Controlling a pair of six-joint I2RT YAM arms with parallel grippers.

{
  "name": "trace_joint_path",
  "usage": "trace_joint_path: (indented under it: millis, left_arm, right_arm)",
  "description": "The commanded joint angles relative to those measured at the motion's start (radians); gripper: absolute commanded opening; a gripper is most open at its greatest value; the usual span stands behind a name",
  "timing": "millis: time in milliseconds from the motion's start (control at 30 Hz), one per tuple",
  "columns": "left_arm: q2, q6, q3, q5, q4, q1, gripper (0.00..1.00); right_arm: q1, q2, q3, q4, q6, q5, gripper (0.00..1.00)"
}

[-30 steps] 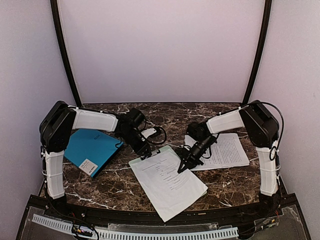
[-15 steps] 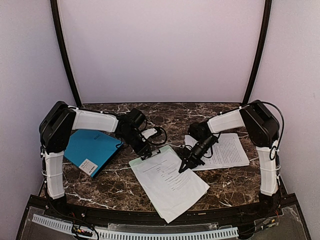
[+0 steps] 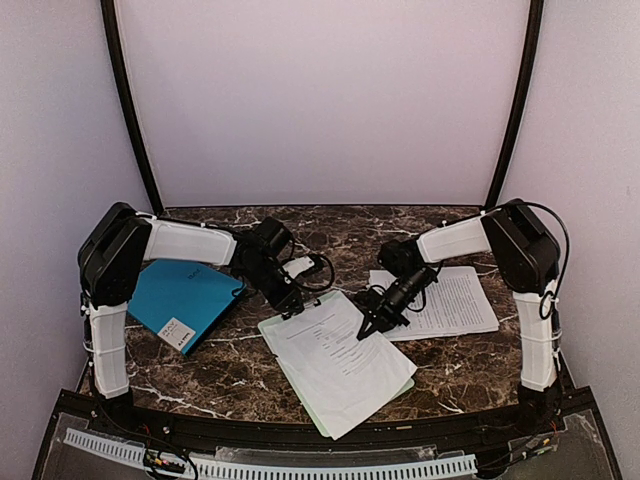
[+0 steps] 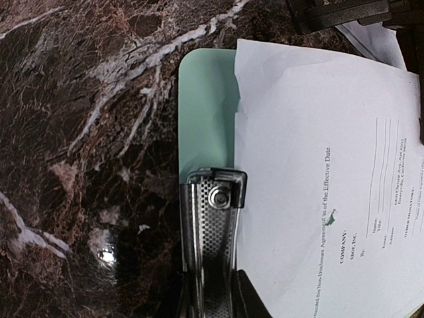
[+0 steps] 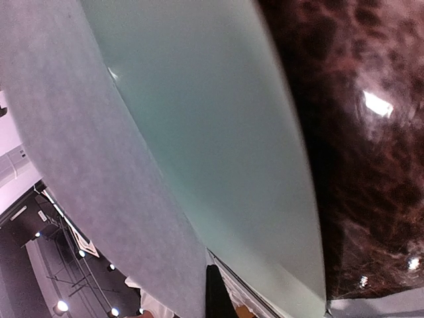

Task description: Put the files into the folder

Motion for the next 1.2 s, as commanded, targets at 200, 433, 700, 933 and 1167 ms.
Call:
trace_joint_path:
  millis: [200,433,700,933,1167]
  left_arm:
    - [0.017,-0.002,-0.048,-0.053,-0.026,-0.007,0.01]
    - [0.015,0.004,-0.049,-0.052,-0.025,-0.011,0.01]
    - [0.015,0.011,-0.046,-0.049,-0.025,-0.017,0.01]
    - [0.015,0.011,-0.041,-0.051,-0.029,-0.019,0.01]
    - [0.016,0.009,-0.039,-0.053,-0.03,-0.022,0.01]
  right_arm:
    - [-0.007,-0.003,0.011,0.033,0.042,-0.02,0.0]
    - [-0.007,0.013,0.023,0.054,0.06,-0.028,0.0]
    - [-0.005,0.039,0.059,0.019,0.016,-0.008,0.0]
    - [-0.005,0.05,0.066,0.005,-0.013,0.018,0.0]
    - [-0.003,0.062,0.079,-0.026,-0.05,0.046,0.0]
